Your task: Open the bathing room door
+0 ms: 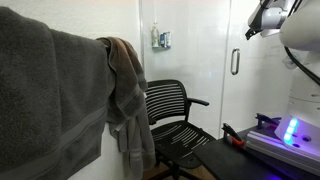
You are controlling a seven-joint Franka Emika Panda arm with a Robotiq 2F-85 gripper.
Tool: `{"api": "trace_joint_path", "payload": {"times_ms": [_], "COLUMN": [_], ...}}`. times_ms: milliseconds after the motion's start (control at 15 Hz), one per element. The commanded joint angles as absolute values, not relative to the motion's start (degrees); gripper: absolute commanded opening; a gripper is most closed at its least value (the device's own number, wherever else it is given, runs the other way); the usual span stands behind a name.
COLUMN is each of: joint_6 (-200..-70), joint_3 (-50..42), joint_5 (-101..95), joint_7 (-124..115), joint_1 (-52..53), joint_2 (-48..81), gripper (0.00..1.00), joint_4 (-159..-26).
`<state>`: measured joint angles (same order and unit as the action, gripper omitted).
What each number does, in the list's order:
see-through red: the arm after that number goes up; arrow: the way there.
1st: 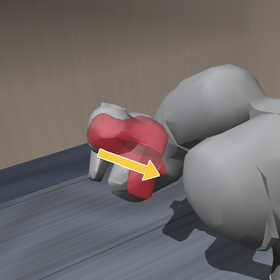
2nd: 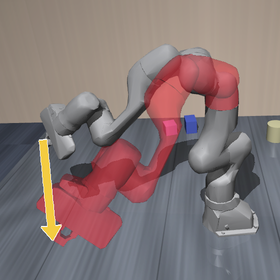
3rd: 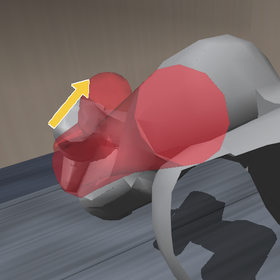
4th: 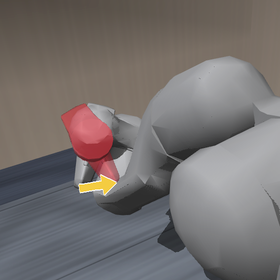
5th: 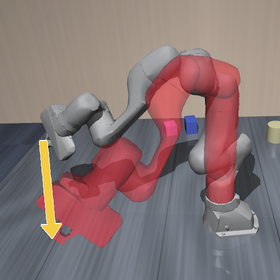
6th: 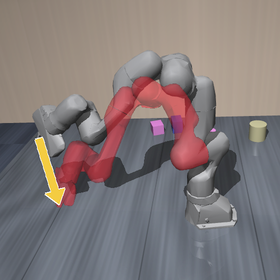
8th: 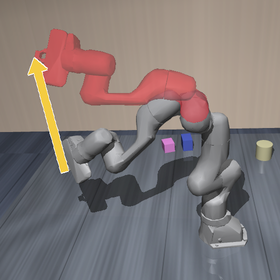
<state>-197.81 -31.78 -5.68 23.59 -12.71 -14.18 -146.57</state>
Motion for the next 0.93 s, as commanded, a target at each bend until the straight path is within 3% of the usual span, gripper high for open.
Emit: {"api": "trace_joint_path", "payload": {"times_ms": [0,400,467,867], "joint_6": [-198.43,-197.88,-197.75,-196.46], "joint_3": [-27.09,-24.83,-24.78,-25.29], "joint_5": [-1.88,10.56,7.14,10.32], "joint_7": [25.08,29.61,27.39,28.05], "joint_1": [-16.54,-15.11,-16.13,-14.39], "joint_2": [-4.36,9.07,3.73,10.53], "gripper": [1.0,1.0,1.0,1.0], "joint_4": [-141.11,-129.08,-132.87,-128.97]}}
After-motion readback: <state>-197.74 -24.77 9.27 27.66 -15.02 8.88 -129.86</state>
